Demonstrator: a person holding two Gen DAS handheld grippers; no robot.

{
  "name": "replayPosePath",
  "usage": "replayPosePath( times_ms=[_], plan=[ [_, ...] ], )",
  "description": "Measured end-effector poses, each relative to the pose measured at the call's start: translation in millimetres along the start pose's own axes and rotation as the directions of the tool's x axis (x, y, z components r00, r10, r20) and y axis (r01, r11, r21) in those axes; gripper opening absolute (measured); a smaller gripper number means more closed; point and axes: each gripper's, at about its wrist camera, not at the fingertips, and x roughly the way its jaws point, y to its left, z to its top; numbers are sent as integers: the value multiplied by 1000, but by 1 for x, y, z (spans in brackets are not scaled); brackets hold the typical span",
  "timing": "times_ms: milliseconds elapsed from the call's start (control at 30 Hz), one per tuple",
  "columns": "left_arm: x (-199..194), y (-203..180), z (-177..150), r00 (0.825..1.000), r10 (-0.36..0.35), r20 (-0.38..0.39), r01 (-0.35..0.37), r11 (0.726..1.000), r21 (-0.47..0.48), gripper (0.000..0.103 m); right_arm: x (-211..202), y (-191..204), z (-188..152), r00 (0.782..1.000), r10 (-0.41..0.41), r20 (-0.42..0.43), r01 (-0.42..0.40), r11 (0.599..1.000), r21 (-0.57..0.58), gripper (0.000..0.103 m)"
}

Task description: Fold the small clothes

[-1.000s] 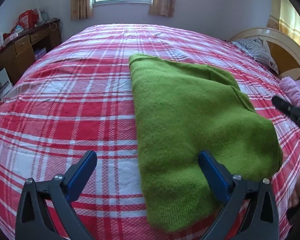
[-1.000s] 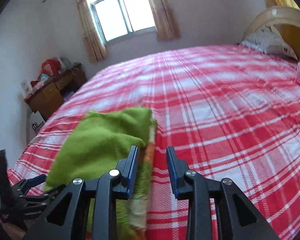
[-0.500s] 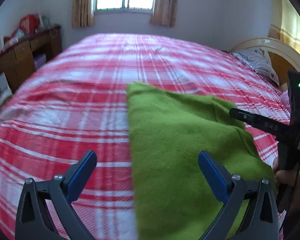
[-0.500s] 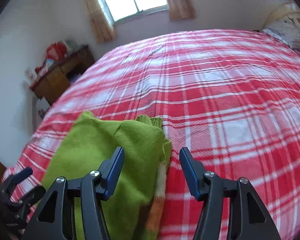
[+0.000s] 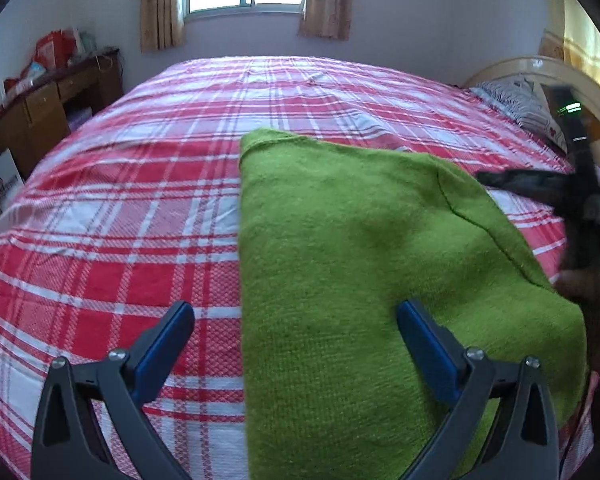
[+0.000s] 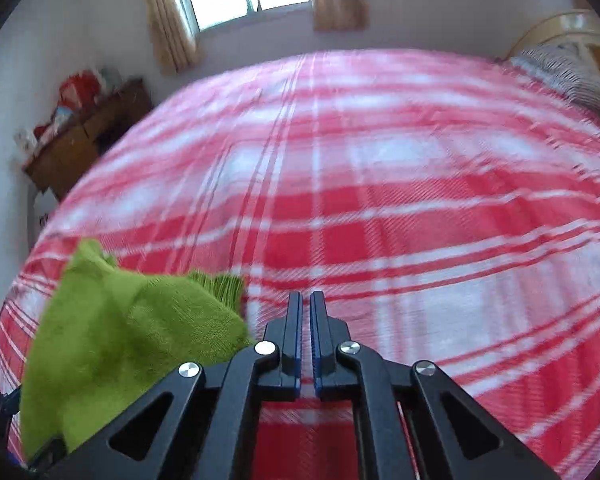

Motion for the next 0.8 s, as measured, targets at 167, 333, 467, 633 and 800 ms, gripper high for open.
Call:
replayPosePath(
  times_ms=[167, 333, 467, 633, 800],
  plan=[
    [4, -1, 4, 1000, 25, 4, -25, 1000, 14, 103, -70, 20, -24, 990, 130, 54, -129, 992, -18, 4],
    [3, -3, 3, 999, 41, 10, -42, 999, 28, 103, -76, 58, -72, 981, 186, -50, -191, 971, -141, 9],
    [4, -1, 3, 1000, 23, 0, -23, 999, 27, 103, -68, 54, -91, 987, 159, 8, -157, 978, -136, 18],
    [5, 1, 2, 1000, 8, -7, -8, 1000, 11, 103, -70, 50, -94, 986, 167, 15, -163, 979, -124, 19],
    [1, 11, 1, 993, -106, -41, 106, 994, -10, 96, -67, 40, -91, 972, 234, 21, -232, 970, -73, 24]
  ],
)
